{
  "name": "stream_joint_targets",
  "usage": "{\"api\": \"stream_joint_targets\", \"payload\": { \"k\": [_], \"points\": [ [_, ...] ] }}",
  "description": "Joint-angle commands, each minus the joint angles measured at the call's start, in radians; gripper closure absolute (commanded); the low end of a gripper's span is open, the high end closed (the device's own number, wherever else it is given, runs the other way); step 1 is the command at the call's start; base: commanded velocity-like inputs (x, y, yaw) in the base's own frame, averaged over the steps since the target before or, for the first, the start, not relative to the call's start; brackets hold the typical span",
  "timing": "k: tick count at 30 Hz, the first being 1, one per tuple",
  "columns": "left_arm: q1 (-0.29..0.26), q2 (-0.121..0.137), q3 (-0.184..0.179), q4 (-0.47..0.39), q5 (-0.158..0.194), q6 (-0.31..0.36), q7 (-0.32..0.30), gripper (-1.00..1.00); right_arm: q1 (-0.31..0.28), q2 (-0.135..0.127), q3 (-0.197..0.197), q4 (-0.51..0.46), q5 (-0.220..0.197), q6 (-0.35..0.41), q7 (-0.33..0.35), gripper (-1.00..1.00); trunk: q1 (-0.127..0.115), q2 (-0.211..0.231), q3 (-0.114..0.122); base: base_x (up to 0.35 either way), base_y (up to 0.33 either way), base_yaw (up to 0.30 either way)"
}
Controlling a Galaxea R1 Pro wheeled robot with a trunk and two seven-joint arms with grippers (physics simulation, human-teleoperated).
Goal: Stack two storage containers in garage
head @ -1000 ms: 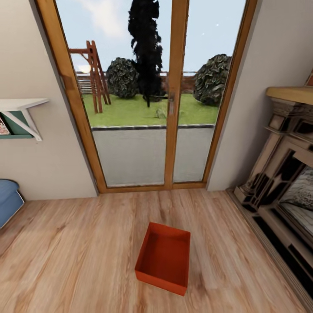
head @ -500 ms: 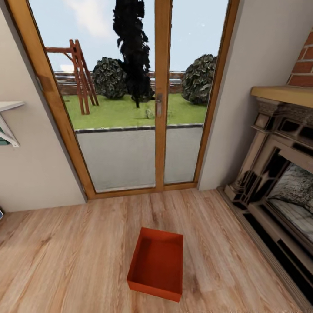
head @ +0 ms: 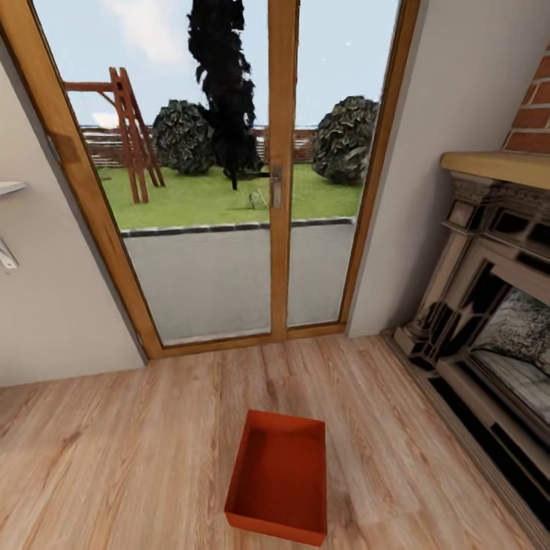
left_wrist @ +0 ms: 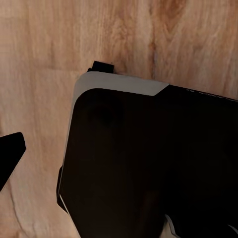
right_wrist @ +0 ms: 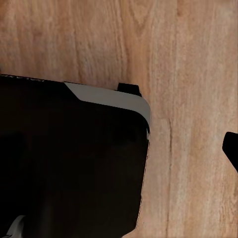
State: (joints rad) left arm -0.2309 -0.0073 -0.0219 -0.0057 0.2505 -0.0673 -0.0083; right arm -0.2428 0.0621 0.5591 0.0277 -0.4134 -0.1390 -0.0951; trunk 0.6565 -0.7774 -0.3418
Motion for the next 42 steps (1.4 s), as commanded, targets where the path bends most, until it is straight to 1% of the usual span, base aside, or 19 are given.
{"api": "stream_joint_targets", "payload": {
  "k": [1, 10, 14, 20, 32, 42],
  "points": [
    [-0.001, 0.000, -0.003, 0.001, 0.007, -0.003, -0.001, -1.00, -0.001, 0.001, 0.008, 0.003, -0.008, -0.005, -0.002, -1.00, 0.001, -0.001, -0.001, 0.246, 0.200, -0.001],
    [-0.001, 0.000, -0.003, 0.001, 0.007, -0.003, 0.000, -1.00, -0.001, 0.001, 0.008, 0.003, -0.008, -0.005, -0.002, -1.00, 0.001, -0.001, -0.001, 0.248, 0.190, 0.000],
    [-0.001, 0.000, -0.003, 0.001, 0.007, -0.004, 0.001, -1.00, -0.001, 0.001, 0.008, 0.003, -0.008, -0.005, -0.002, -1.00, 0.001, -0.001, -0.001, 0.162, 0.052, 0.000],
    [-0.001, 0.001, -0.003, 0.001, 0.007, -0.005, 0.001, -1.00, -0.001, 0.001, 0.008, 0.003, -0.008, -0.005, -0.002, -1.00, 0.001, -0.001, -0.001, 0.031, 0.007, -0.025],
    [-0.001, 0.000, -0.003, 0.001, 0.007, -0.005, 0.001, -1.00, -0.001, 0.001, 0.008, 0.003, -0.008, -0.005, -0.002, -1.00, 0.001, -0.001, -0.001, 0.001, 0.000, -0.199],
    [-0.001, 0.001, -0.003, 0.001, 0.007, -0.005, 0.000, -1.00, -0.001, 0.001, 0.008, 0.003, -0.008, -0.005, -0.002, -1.00, 0.001, -0.001, -0.001, 0.000, 0.000, -0.023]
  ]
}}
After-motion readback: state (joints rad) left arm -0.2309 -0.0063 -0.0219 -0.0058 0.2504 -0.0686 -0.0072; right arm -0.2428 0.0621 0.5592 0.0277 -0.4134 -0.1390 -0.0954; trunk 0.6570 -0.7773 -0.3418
